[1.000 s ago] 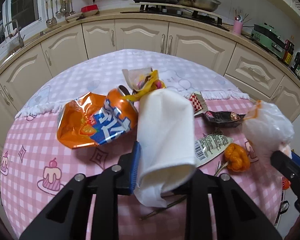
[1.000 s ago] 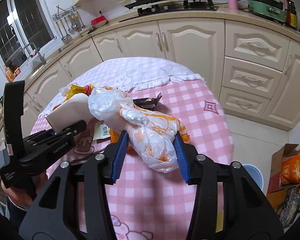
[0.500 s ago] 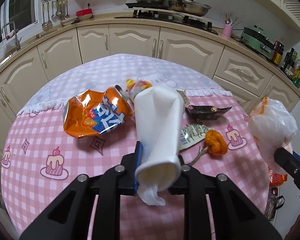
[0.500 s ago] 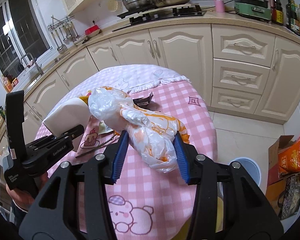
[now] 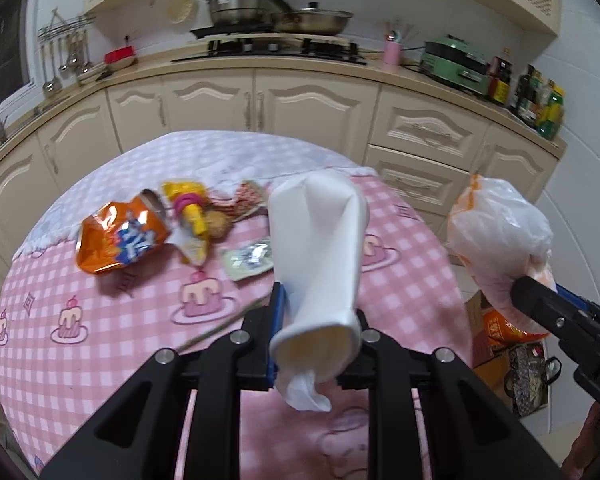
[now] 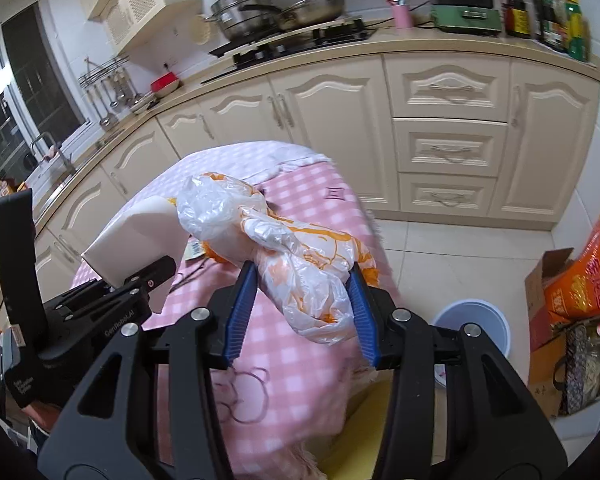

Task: Collect trash
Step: 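Carry the paper cup and plastic bag over the blue bin and open both grippers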

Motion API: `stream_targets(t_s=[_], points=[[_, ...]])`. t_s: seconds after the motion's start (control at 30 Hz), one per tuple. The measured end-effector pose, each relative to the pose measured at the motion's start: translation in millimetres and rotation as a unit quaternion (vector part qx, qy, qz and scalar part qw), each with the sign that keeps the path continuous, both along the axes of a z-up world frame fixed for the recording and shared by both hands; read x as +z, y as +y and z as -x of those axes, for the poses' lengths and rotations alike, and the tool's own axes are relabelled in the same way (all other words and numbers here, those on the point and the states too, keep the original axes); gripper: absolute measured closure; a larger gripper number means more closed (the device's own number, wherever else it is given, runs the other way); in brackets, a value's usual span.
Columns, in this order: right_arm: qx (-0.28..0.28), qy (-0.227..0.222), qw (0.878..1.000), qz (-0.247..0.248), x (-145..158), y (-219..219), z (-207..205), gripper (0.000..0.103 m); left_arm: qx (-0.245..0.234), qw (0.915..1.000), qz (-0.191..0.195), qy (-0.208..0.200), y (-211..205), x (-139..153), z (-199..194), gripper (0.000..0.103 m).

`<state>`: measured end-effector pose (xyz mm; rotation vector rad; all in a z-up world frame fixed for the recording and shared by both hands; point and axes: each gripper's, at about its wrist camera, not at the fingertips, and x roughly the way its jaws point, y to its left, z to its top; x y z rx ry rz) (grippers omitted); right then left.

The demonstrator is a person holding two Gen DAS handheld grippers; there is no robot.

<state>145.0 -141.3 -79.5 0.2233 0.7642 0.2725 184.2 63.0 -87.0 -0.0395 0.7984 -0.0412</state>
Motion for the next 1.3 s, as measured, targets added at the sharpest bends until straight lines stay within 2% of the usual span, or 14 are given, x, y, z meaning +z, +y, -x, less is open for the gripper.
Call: stream_targets(t_s=[0.27,0.57,0.8,1.1,1.2,1.27,1.3], points=[[-0.060,0.001,0.998,-0.007,-2.8,-57.7,17.9,0.058,-0.083,0.9964,-0.016,-0.002,-78.7,-3.3,6.0,0.084],[-0.145,0.026,0.989,-0.021,-23.7,-135.5,33.4,0.058,-0.175,0.9841,-0.031,0.012,-170.1,-17.2,6.8,0.084],[-0.198,0.063,0.978,-0.032,-54.9,-189.6,37.3,0.058,-0.216,0.9744,-0.044,0.046,-227.9,-45.0,-3.2,0.083],[-0.238,0.107,0.964,-0.049,-95.1,-245.9,28.3,0.058,-0.251,0.9609,-0.059,0.101,-296.1,-93.9,-24.5,0.083],[-0.247,0.121,0.960,-0.055,-106.9,-259.6,24.4,0.058,-0.250,0.9602,-0.063,0.107,-311.3,-104.7,-34.5,0.083],[-0.250,0.129,0.958,-0.056,-113.3,-265.6,20.8,0.058,-0.250,0.9608,-0.065,0.101,-319.0,-109.1,-40.2,0.076],[-0.250,0.132,0.958,-0.056,-116.7,-268.6,18.8,0.058,-0.252,0.9601,-0.068,0.100,-321.6,-110.3,-43.6,0.067]])
